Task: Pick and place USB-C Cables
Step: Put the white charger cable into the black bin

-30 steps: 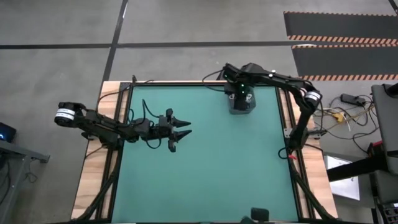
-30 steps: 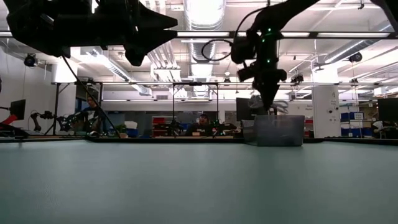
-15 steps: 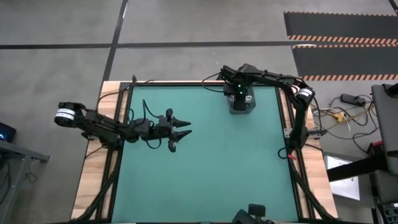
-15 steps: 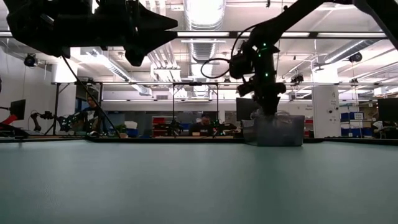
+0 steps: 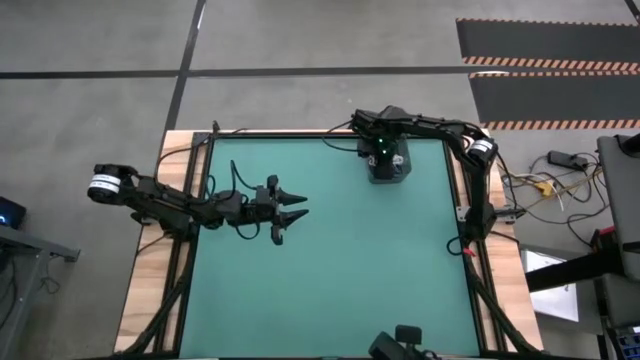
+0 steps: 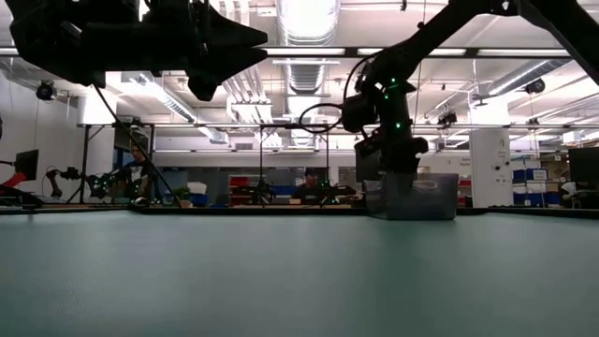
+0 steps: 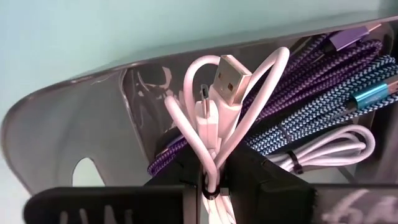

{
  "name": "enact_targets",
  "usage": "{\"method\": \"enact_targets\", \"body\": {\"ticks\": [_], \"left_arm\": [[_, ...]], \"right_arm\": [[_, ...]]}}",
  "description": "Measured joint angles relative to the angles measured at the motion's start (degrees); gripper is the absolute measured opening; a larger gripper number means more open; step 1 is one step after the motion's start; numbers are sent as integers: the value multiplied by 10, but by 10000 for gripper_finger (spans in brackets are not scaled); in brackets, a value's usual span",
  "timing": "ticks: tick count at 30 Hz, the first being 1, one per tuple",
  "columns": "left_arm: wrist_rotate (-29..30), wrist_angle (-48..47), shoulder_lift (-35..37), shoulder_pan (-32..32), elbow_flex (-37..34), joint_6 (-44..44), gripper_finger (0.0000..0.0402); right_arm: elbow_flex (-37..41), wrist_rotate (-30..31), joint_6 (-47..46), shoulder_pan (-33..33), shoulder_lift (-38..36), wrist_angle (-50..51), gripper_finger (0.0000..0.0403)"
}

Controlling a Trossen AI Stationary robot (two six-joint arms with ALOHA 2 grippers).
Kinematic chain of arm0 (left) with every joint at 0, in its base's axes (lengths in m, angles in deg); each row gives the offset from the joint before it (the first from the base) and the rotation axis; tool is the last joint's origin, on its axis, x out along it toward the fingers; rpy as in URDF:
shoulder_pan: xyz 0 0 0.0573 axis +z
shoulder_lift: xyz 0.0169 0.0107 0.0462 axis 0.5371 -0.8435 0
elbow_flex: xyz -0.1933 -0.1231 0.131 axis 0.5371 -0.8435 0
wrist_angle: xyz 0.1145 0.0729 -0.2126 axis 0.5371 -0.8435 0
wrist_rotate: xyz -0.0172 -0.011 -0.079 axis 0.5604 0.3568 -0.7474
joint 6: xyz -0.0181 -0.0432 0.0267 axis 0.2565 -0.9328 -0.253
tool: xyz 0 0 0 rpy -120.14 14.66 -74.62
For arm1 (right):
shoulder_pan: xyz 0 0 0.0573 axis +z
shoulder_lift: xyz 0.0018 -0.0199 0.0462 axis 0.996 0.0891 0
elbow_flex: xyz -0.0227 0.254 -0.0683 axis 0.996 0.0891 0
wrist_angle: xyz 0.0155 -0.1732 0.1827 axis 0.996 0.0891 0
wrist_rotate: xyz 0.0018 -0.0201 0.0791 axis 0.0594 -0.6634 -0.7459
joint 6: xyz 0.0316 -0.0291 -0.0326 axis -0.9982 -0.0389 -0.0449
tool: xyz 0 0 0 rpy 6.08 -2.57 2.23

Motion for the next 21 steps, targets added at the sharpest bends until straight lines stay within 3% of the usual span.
{"method": "enact_targets", "body": {"ticks": [21], "left_arm": [[4, 0, 0, 0, 0, 0, 149]], "right_arm": [[0, 1, 0, -4, 29, -6, 46]]}}
